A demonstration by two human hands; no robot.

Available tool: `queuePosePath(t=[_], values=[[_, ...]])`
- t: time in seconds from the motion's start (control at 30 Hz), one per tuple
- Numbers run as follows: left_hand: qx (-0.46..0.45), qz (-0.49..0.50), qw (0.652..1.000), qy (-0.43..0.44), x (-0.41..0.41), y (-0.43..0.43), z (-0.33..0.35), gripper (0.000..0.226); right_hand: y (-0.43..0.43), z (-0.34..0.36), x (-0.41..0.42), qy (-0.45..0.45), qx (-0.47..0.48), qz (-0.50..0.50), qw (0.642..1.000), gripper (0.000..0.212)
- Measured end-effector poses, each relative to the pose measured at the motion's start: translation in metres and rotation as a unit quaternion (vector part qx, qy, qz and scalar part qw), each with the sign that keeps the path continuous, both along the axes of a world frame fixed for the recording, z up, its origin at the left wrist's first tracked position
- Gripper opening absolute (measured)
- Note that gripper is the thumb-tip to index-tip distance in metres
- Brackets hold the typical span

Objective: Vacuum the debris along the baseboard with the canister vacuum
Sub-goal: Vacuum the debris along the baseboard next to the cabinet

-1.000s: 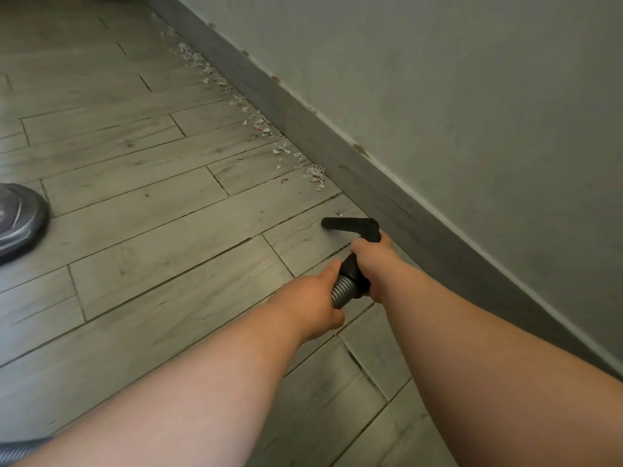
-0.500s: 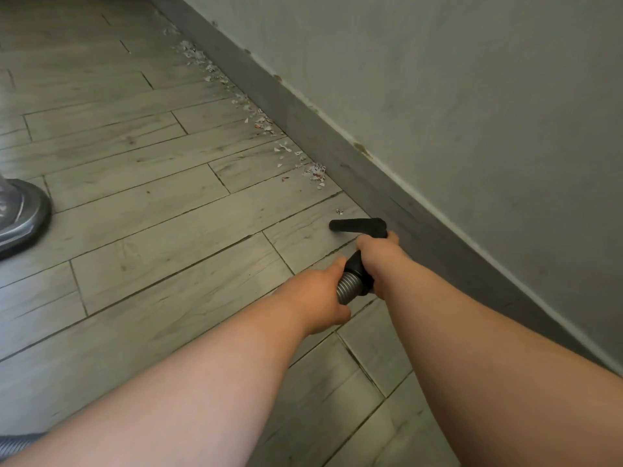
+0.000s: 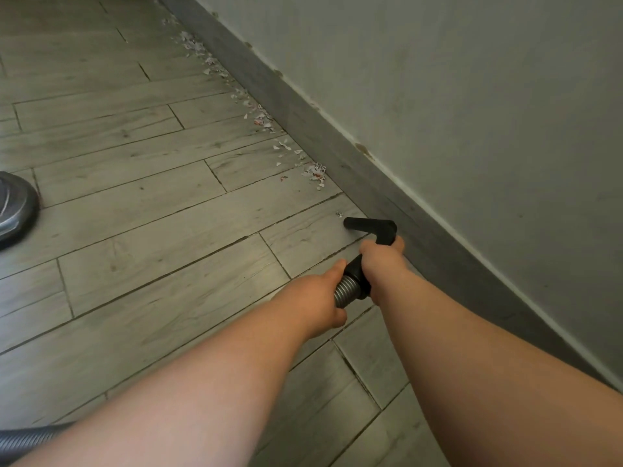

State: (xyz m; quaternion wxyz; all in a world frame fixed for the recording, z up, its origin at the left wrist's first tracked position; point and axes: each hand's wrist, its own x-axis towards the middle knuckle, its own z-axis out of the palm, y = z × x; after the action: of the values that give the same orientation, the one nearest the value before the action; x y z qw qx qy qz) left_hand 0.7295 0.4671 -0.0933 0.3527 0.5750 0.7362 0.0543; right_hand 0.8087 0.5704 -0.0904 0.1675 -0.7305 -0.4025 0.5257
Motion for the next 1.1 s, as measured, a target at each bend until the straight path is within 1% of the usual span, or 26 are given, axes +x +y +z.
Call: queuePosePath(t=[0.2, 0.37, 0.6, 0.77, 0.9, 1.1], values=[[0.004, 0.030, 1.000, 0.003, -0.005, 0.010, -0.004, 0.090, 0.014, 0.001, -0.011, -0.013, -0.005, 0.037, 0.999, 0.074], [0.014, 0.045, 0.999, -0.010, -0.012, 0.009, -0.002, 0.090, 0.017, 0.006, -0.020, -0.015, -0.003, 0.073, 0.997, 0.074], [-0.001, 0.050, 0.999, -0.006, -0.020, -0.013, 0.002, 0.090, -0.005, 0.007, -0.034, -0.001, -0.028, 0.057, 0.998, 0.077], [-0.011, 0.054, 0.998, 0.011, -0.012, -0.040, 0.008, 0.090, -0.029, 0.007, -0.029, 0.004, -0.037, 0.075, 0.997, 0.077], [-0.008, 0.068, 0.997, 0.027, -0.002, -0.061, 0.019, 0.090, -0.045, 0.013, -0.022, -0.006, -0.040, 0.111, 0.993, 0.075], [0.015, 0.109, 0.994, 0.017, 0.012, -0.095, 0.037, 0.086, -0.072, 0.031, -0.017, -0.014, -0.048, 0.195, 0.979, 0.065]])
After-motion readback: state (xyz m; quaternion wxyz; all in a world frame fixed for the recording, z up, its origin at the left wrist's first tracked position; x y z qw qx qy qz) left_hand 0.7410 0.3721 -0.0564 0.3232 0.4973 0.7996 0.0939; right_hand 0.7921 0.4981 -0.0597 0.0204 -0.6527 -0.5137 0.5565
